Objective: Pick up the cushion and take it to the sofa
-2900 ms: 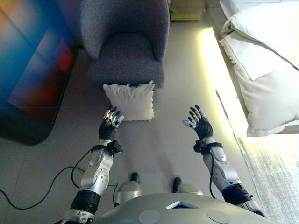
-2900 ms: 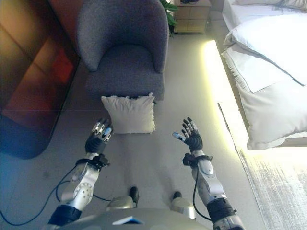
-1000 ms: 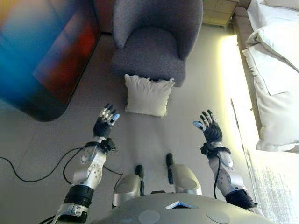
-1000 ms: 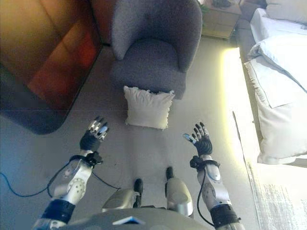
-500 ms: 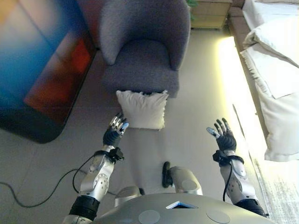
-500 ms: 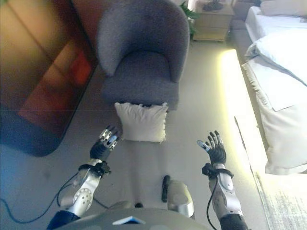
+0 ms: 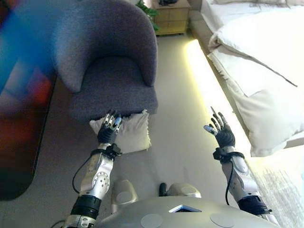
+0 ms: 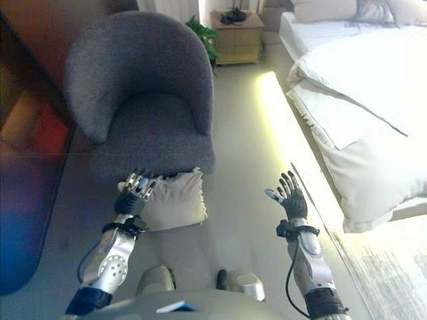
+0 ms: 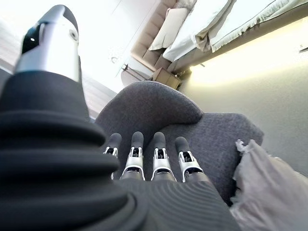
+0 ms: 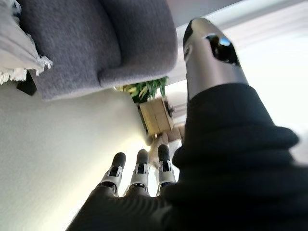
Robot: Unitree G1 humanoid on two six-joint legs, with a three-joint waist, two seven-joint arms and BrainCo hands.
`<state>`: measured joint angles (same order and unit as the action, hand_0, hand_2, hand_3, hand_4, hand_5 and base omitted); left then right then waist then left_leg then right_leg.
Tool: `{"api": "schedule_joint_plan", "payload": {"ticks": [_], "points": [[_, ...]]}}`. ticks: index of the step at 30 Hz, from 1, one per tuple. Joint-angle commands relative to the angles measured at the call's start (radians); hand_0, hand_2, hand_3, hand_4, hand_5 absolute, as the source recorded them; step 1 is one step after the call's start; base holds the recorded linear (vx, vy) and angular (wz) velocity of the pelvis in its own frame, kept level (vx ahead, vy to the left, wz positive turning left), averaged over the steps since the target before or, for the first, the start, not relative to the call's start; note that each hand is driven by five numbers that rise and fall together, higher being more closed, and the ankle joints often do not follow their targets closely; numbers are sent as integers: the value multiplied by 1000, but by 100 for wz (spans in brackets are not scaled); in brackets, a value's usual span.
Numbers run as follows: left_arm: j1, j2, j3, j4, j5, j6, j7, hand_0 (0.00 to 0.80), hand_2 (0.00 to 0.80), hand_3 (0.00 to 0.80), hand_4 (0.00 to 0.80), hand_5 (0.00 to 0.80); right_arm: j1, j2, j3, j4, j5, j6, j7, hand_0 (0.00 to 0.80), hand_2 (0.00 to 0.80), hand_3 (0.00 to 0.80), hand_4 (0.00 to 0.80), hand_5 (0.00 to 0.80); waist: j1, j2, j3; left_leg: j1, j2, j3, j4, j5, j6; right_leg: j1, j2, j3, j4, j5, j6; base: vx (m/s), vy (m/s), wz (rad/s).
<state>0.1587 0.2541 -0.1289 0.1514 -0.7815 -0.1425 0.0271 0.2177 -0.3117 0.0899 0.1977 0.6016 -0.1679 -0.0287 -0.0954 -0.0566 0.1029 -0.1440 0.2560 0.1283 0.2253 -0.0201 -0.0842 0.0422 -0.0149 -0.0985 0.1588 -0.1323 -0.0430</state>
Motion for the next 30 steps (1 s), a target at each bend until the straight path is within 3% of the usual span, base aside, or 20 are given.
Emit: {"api": "schedule_joint_plan", "payload": {"ticks": [1, 3, 7, 9, 11, 14, 18, 20, 23, 26, 30], "points": [[-8, 5, 4, -28, -45, -65, -19, 0, 0, 0, 0, 0, -16, -43, -45, -55, 6, -25, 34, 0, 0, 0, 0, 0, 0, 11, 0, 113, 69, -30, -223, 250, -41, -24, -63, 124, 49, 12, 82, 283, 289, -32], [-4, -2, 3, -19, -55, -86, -9, 0, 0, 0, 0, 0, -33, -54, -45, -48, 11, -12, 52, 0, 0, 0, 0, 0, -6, 22, -6, 135, 105, -59, -254, 275, -55, -29, -83, 163, 57, 4, 94, 248, 317, -42], [-19, -5, 1, -5, -68, -94, -22, 0, 0, 0, 0, 0, -36, -50, -59, -32, 5, -3, 55, 0, 0, 0, 0, 0, -29, 53, -8, 154, 103, 33, -287, 248, -67, -33, -119, 156, 64, 0, 116, 170, 319, -28], [-24, 0, -1, 1, -67, -83, -34, 0, 0, 0, 0, 0, -39, -42, -63, -28, 7, -10, 55, 0, 0, 0, 0, 0, -29, 54, -9, 143, 57, 31, -265, 169, -48, -36, -157, 159, 76, 11, 145, 147, 378, 13], [-15, 16, 4, -11, -60, -64, -42, 0, 0, 0, 0, 0, -49, -31, -51, -38, -4, -10, 26, 0, 0, 0, 0, 0, -8, 55, -7, 119, -3, -43, -233, 115, -30, -48, -192, 175, 94, 30, 171, 161, 418, 17], [1, 42, 17, -7, -28, -61, -58, 0, 0, 0, 0, 0, -56, -4, -30, -45, 13, 4, 8, 0, 0, 0, 0, 0, 21, 44, -4, 84, -98, -90, -143, 42, 24, -46, -248, 190, 97, 100, 191, 149, 352, 11], [27, 74, 31, -13, 10, -56, -92, 0, 0, 0, 0, 0, -29, 36, -4, -45, -14, -29, -12, 0, 0, 0, 0, 0, 59, 38, -14, 76, -207, -113, -125, 1, 96, -80, -321, 192, 185, 269, 181, 157, 330, -1], [31, 86, 30, -5, 28, -59, -89, 0, 0, 0, 0, 0, -12, 52, 2, -43, -15, -38, -24, 0, 0, 0, 0, 0, 67, 43, -15, 84, -245, -114, -123, -15, 126, -139, -338, 197, 311, 355, 164, 148, 373, -1], [49, 94, 55, -18, 15, -47, -99, 0, 0, 0, 0, 0, 21, 53, 2, -56, -23, -38, -19, 0, 0, 0, 0, 0, 70, 51, -5, 108, -275, -100, -120, -30, 143, -213, -322, 176, 374, 381, 145, 170, 319, -6], [72, 105, 68, -35, 0, -47, -111, 0, 0, 0, 0, 0, 39, 48, -10, -53, -12, -44, -4, 0, 0, 0, 0, 0, 61, 34, 4, 130, -296, -95, -126, -41, 140, -229, -264, 153, 255, 367, 154, 191, 70, -19], [57, 122, 66, -45, 9, -38, -102, 0, 0, 0, 0, 0, 20, 39, -14, -33, 31, -39, 1, 0, 0, 0, 0, 0, 43, -16, 17, 155, -316, -98, -99, -111, 137, -243, -214, 167, 3, 384, 194, 233, -95, -7]]}}
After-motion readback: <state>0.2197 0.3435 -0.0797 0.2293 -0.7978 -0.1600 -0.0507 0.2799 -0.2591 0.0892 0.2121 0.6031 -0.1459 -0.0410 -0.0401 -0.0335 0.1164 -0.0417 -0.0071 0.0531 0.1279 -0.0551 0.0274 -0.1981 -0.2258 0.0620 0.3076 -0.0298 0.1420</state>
